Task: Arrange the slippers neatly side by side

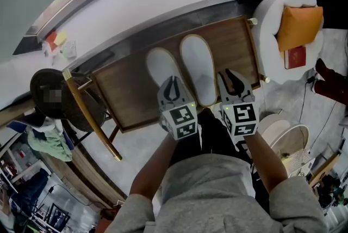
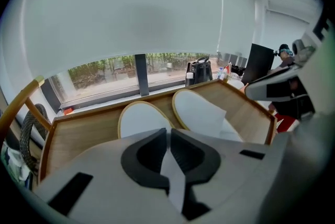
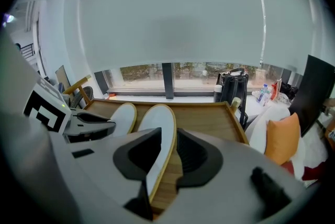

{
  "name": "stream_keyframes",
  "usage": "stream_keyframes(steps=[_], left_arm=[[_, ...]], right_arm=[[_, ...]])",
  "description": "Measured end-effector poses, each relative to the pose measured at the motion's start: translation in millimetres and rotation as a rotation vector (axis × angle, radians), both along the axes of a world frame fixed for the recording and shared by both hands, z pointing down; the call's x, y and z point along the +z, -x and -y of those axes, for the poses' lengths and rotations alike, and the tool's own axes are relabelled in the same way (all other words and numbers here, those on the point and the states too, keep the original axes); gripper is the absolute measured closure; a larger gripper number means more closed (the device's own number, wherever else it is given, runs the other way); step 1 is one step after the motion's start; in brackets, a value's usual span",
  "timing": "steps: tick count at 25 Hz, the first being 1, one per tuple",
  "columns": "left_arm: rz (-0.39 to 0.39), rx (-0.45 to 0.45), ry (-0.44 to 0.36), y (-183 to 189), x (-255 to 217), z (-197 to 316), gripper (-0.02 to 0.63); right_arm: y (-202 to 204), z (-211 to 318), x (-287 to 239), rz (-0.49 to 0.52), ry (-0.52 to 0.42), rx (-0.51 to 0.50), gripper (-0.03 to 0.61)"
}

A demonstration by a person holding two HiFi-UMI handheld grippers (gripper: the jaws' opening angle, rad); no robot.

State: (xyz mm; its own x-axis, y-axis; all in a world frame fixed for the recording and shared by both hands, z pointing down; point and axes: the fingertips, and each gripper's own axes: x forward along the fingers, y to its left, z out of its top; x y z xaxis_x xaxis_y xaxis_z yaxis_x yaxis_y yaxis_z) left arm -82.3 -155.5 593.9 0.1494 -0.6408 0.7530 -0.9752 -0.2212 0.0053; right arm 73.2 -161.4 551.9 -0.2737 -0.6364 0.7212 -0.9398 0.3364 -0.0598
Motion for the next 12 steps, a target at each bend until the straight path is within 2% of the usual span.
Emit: stream_keyframes(steps=[9,10,12], left_arm=[[-0.004,0.044,-0.008,-5.0,1.8,4.4,0.578],[-0.020,0.040,-0.012,-5.6,1.5,6.5,0.562],[-0.056,0.037,-0.014,-7.4,-1.0,5.8,0.460]], right_arm=[[0.5,6.3,-0.1,0.018,-0.009,0.003,0.477],[0.0,9.1,-0.7,0.027,-0.017,0.002,0.477],[-1.2,8.6,-3.1,0.043,-0.023,-0.002,0.477]])
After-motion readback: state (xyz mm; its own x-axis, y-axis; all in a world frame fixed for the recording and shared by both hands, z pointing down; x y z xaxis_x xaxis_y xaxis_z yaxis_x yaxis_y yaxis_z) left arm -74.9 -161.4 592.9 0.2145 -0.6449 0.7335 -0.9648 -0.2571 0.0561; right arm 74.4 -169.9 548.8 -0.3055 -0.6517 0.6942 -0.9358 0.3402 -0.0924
